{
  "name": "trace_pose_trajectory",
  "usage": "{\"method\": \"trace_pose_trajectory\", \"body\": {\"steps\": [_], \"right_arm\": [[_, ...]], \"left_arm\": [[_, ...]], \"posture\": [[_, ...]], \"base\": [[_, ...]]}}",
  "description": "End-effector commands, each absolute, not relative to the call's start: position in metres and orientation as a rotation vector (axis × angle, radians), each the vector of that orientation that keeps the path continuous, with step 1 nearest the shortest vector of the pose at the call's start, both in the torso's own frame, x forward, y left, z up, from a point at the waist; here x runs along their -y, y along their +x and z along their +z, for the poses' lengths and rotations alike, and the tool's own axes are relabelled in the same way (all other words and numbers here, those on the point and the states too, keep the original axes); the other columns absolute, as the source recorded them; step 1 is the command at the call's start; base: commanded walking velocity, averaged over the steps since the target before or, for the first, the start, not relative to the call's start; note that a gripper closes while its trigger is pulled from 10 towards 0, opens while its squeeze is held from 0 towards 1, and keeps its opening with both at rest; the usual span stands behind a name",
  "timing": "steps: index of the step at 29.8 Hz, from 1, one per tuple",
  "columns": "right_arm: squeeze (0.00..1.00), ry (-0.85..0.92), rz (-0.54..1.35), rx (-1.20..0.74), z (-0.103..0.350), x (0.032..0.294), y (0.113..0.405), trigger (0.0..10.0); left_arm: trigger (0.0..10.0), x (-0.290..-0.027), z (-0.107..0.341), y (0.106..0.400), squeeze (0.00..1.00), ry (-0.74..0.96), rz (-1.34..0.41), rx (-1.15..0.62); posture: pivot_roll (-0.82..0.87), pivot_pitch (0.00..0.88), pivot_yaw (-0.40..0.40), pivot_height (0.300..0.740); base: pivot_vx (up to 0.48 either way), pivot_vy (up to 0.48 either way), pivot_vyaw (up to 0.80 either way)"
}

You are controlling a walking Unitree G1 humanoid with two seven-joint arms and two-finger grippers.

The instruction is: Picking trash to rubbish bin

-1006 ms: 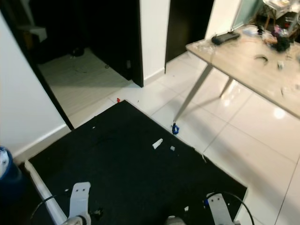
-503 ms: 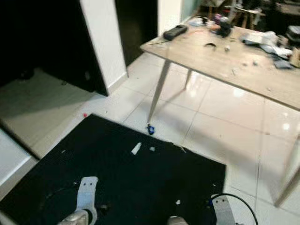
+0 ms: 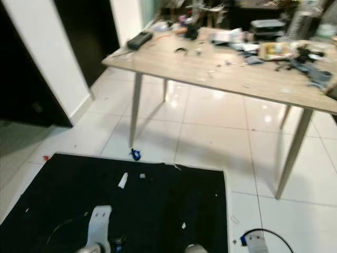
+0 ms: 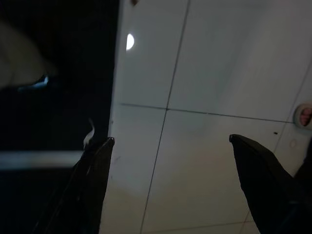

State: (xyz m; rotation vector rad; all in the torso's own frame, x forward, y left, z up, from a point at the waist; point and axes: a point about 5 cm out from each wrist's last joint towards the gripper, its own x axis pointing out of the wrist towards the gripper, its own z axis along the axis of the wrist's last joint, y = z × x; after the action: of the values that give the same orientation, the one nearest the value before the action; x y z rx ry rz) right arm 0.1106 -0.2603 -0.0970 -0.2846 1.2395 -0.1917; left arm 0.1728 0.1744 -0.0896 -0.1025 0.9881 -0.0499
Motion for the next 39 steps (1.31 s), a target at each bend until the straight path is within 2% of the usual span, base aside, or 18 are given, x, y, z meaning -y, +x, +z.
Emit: {"method": "trace_pose_trajectory", "body": {"steps": [1,33,39], "right_arm": [[0.0,-0.256,-0.18,-1.245,-0.1007,0.2507,0.1076,10.0],[0.0,-0.237,-0.188,-1.242,-0.1027,0.2457,0.1047,10.0],[0.0,-0.23,-0.195,-1.218,-0.1023,0.2445,0.1067,10.0]], "left_arm": [[10.0,-0.1777,-0.0941,0.1622,0.0,-0.096,-0.045,-1.03],[10.0,-0.1766,-0.0914,0.1686,0.0,-0.002,-0.134,-1.027],[10.0,-0.1764,-0.0914,0.1677,0.0,-0.019,-0.153,-1.026]], "posture": [[-0.12,0.011,0.043,0.74],[-0.13,0.005,0.07,0.74],[-0.13,0.011,0.073,0.74]], "base": [[0.0,0.0,-0.77],[0.0,0.0,-0.77],[0.253,0.0,0.0]]}}
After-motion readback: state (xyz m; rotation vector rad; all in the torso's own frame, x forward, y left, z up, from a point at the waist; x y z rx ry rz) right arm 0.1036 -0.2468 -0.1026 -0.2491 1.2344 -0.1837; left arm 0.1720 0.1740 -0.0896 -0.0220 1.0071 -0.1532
